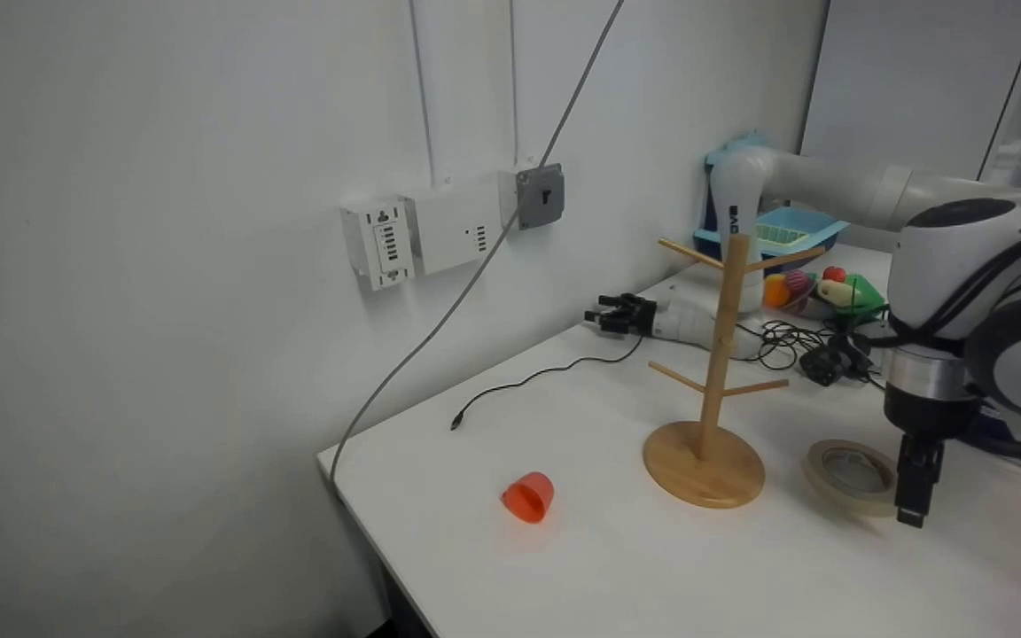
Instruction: Pick up the seal tape and put it on the wooden object
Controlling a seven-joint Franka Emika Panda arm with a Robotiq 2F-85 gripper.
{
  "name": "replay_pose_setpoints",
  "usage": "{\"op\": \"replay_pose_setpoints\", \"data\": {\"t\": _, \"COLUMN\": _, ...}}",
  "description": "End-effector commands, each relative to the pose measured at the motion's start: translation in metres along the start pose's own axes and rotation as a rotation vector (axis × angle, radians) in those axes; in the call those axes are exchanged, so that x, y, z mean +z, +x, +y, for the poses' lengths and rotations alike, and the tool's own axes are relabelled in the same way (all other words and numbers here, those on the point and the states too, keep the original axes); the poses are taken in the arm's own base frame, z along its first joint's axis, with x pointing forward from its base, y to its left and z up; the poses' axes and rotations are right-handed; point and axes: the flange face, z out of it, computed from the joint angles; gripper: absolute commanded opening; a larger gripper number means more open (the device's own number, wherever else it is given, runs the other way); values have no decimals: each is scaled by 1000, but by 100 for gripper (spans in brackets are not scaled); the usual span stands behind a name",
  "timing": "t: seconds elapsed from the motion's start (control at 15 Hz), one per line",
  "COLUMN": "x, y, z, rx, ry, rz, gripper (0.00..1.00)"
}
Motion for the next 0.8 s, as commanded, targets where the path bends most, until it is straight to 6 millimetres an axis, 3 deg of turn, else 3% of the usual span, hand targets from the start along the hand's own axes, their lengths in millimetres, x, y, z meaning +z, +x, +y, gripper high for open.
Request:
{"op": "replay_pose_setpoints", "data": {"t": 0.0, "x": 15, "y": 14, "z": 1, "rx": -8, "ry": -20, "rz": 19, "gripper": 100}}
{"op": "replay_pose_setpoints", "data": {"t": 0.73, "x": 33, "y": 43, "z": 2, "rx": -12, "ry": -3, "rz": 53, "gripper": 100}}
